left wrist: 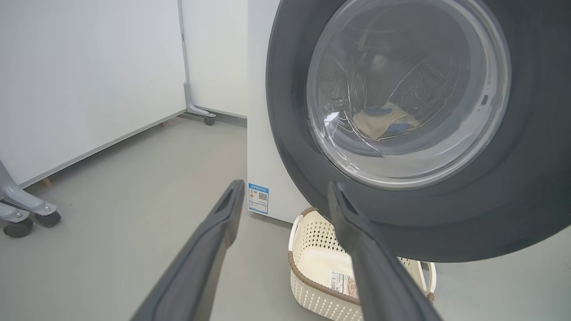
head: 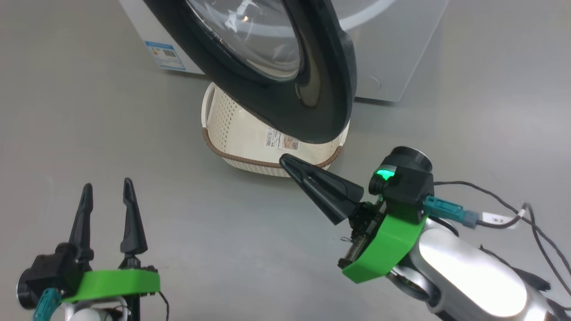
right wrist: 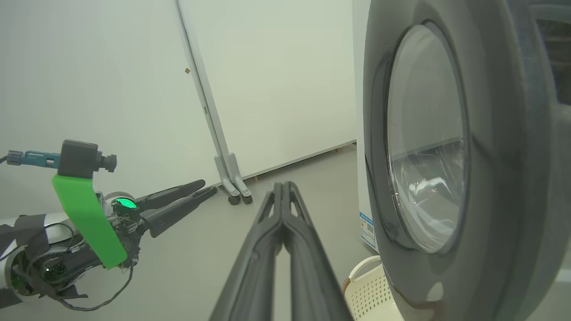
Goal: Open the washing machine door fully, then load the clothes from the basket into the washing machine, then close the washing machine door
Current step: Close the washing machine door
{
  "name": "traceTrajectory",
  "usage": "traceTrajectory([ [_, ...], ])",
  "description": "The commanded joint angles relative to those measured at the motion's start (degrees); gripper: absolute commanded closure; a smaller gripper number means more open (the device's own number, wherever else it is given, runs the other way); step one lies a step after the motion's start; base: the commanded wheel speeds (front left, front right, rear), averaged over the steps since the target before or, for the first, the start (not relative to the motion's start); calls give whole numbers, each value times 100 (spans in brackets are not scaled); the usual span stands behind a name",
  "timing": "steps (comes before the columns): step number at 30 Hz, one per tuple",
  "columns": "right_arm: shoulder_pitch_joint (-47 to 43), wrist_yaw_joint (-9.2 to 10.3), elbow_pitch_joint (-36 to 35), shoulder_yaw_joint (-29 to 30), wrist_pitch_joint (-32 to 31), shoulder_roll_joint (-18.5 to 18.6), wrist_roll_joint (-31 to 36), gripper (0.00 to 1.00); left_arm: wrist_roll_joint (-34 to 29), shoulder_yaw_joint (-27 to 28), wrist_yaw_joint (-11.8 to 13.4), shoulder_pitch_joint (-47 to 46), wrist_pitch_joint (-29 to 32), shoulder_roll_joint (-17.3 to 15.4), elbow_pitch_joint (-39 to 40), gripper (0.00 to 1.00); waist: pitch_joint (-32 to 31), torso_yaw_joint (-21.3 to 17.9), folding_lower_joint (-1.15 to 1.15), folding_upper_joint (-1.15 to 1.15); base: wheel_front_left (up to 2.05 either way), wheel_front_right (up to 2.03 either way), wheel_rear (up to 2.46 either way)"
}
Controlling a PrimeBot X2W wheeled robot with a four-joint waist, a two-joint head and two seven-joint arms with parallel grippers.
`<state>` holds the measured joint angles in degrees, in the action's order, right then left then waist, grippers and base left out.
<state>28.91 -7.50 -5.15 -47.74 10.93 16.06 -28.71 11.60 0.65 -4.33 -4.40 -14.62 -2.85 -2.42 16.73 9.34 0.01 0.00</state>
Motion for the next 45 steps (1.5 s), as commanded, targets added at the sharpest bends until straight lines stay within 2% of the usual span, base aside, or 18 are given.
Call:
traceTrajectory([
  [1,82,1,-131,37,74,-10,-5,100,-14,180,-14,-143,-38,-47,145,0,138,95,-1,0,0,0,0],
  [18,215,1,346,861,292,47,183,100,123,97,-82,-413,-38,-4,114,0,603,173,-1,0,0,0,0],
  [45,1171,1,1039,2318,399,-216,328,100,389,-273,-34,-816,-38,-3,53,0,1250,239,-1,0,0,0,0],
])
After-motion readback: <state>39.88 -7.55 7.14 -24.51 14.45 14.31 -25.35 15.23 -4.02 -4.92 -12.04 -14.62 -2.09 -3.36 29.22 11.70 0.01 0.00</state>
